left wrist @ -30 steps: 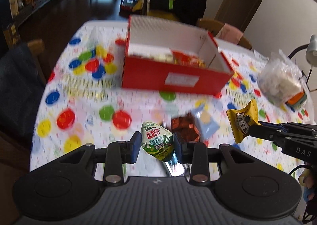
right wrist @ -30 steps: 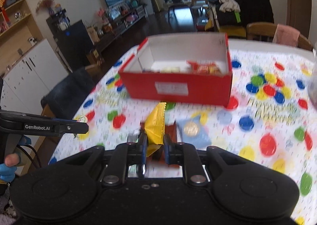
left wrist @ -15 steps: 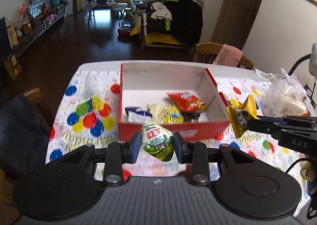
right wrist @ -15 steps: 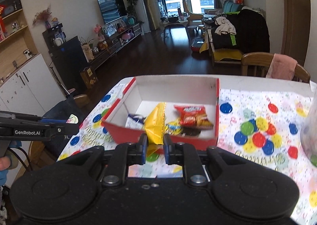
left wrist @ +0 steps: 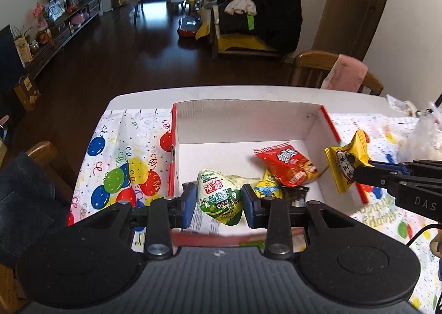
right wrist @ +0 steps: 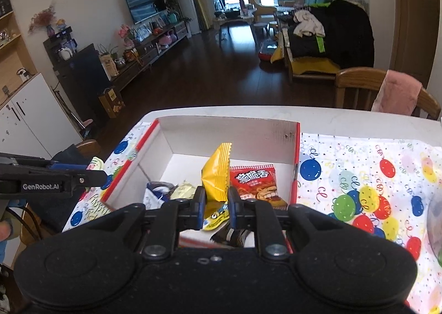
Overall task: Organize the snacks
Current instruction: 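Carry both snacks into the red box and open both tools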
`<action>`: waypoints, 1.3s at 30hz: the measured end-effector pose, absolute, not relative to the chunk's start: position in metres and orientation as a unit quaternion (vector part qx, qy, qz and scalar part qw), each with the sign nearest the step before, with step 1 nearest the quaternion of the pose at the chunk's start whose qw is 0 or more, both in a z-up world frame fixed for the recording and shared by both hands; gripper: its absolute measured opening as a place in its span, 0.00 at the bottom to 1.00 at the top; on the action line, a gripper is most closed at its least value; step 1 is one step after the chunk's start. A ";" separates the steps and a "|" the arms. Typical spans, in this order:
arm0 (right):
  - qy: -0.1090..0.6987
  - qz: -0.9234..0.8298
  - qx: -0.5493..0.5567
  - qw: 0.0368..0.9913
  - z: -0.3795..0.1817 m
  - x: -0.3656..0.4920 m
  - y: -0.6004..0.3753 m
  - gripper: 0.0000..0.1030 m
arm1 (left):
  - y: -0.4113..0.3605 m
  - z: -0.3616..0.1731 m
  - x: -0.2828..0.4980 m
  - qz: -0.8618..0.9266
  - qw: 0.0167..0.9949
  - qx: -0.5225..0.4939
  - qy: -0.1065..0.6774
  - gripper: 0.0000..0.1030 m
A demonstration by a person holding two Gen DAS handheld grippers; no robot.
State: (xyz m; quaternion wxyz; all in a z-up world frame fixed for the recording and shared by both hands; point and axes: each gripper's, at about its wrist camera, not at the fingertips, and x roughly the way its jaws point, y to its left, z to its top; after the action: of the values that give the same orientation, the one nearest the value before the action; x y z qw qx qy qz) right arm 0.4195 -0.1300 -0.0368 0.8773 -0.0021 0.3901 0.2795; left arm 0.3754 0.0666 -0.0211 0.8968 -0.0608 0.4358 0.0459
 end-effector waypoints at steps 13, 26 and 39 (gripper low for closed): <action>0.443 0.285 -0.012 0.850 -0.076 0.481 -0.101 0.15 | 0.073 -0.061 0.444 0.066 0.867 -0.056 0.491 0.34; 0.489 0.309 -0.076 0.812 -0.111 0.503 -0.065 0.15 | 0.072 -0.101 0.480 0.058 0.835 -0.033 0.546 0.34; 0.502 0.301 -0.096 0.805 -0.126 0.503 -0.059 0.16 | 0.065 -0.118 0.484 0.057 0.824 -0.015 0.564 0.35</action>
State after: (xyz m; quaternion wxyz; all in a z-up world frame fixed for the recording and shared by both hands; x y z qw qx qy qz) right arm 0.5031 -0.0589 -0.1263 0.8048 -0.0960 0.5021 0.3015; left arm 0.4845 0.0648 -0.1177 0.8239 -0.0148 0.5636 0.0568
